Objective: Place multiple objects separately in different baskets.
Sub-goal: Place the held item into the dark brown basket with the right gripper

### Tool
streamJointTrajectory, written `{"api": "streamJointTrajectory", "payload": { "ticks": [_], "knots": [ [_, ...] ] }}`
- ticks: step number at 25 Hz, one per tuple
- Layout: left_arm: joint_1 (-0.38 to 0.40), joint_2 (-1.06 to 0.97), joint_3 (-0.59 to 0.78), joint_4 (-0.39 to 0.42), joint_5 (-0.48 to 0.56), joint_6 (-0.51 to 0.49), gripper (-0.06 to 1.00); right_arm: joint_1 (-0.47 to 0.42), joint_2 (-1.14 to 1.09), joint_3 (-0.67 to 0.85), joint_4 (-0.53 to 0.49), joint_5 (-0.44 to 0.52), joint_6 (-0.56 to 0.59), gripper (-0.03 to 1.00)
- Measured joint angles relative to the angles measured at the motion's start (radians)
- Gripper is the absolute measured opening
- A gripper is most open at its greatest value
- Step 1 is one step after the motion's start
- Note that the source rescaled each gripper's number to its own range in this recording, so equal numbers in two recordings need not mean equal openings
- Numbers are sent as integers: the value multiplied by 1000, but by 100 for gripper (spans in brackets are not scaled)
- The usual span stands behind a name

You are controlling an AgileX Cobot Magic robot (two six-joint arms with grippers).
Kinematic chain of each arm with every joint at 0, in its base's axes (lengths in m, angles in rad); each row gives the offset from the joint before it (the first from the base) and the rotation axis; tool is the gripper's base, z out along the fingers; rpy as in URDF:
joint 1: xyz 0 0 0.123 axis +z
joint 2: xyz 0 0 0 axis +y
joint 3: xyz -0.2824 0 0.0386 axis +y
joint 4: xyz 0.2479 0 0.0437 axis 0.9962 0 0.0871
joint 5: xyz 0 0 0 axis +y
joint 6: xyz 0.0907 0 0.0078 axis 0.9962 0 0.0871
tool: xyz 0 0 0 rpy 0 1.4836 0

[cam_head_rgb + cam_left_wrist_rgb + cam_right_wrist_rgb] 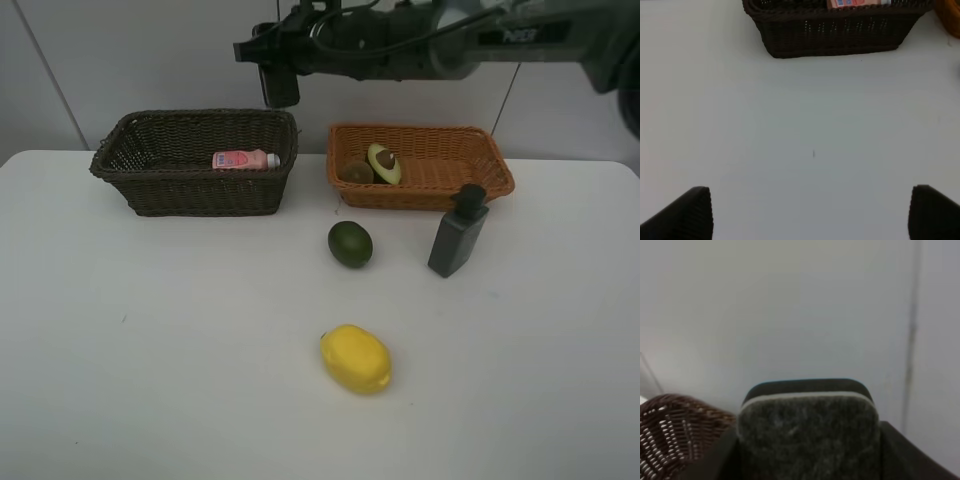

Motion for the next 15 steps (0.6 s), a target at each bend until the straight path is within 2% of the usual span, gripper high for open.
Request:
{"api": "streamJointTrajectory", "payload": {
  "ticks": [7, 8, 10, 11, 13, 15],
  "knots": [
    [0, 0, 0, 0, 0, 0, 100, 40, 34, -49, -4, 4, 0, 29],
    [0, 0, 0, 0, 0, 0, 100, 40, 34, -51, -6, 4, 0, 35],
    [0, 0, 0, 0, 0, 0, 100, 40, 34, -53, -8, 6, 0, 68],
    [0, 0, 0, 0, 0, 0, 100, 40, 34, -53, -8, 7, 0, 81],
    [0, 0, 0, 0, 0, 0, 100, 40, 34, -54, -8, 34, 0, 92],
    [0, 0, 0, 0, 0, 0, 100, 40, 34, -54, -8, 58, 0, 96]
  ]
}}
